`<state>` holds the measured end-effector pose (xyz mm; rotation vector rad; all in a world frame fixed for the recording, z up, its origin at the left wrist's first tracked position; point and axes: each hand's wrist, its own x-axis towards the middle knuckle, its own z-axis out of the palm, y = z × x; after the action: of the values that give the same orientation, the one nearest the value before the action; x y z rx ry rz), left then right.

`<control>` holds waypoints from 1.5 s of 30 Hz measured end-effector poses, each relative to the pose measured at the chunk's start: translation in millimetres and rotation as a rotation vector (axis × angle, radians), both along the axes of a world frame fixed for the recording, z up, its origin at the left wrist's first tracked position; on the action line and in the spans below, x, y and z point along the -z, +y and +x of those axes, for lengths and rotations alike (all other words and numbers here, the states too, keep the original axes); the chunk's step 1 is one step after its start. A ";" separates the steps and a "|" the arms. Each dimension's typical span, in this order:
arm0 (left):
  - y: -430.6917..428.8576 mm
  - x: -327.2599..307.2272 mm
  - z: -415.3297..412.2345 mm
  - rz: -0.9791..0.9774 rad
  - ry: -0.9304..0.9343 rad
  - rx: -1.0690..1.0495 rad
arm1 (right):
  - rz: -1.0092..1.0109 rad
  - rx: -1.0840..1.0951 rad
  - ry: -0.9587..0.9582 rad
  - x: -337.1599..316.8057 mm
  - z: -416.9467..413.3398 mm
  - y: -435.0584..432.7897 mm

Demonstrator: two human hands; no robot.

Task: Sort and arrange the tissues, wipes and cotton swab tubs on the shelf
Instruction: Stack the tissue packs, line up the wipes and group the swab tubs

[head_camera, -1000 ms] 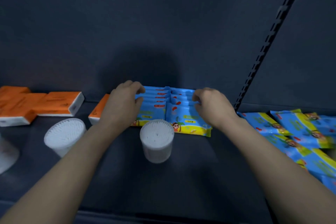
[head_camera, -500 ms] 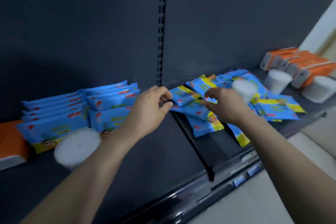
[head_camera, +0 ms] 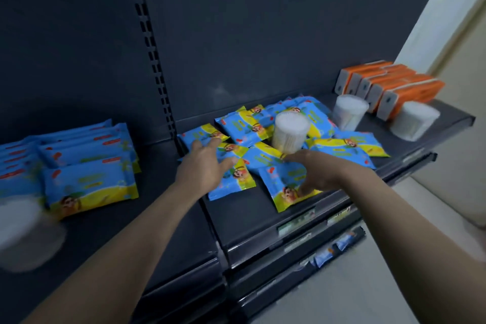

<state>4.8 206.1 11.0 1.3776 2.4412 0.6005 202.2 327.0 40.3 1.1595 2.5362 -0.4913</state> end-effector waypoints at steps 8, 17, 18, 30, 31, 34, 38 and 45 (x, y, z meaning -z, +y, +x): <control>-9.2 13.4 21.5 0.127 -0.133 -0.226 | 0.062 -0.237 -0.101 4.5 -4.1 20.0; -0.7 22.0 3.6 0.402 -0.707 -0.758 | 0.091 -0.290 0.096 -8.8 -5.5 15.8; 0.0 22.8 0.4 0.428 -0.816 -0.752 | 0.070 -0.279 0.132 -11.2 -4.9 14.6; -74.5 -17.1 -38.3 0.345 -0.895 -0.602 | 0.158 0.002 0.663 -33.5 -66.3 -37.7; -88.0 -22.8 -47.0 0.353 -0.833 -0.569 | 0.175 0.011 0.702 -36.2 -78.7 -47.8; -131.7 -47.0 -73.2 0.422 -0.649 -0.472 | 0.215 0.015 0.764 -43.3 -116.5 -79.2; -192.5 -78.2 -117.3 0.572 -0.439 -0.442 | 0.160 -0.028 0.807 -46.9 -165.4 -120.1; -268.7 -82.8 -185.9 0.562 -0.148 -0.550 | 0.065 -0.151 0.757 -45.0 -237.3 -160.6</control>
<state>-181.1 -62.6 93.8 0.7387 2.6301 1.5470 -35.0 166.4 85.3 0.8968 3.2560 -0.9597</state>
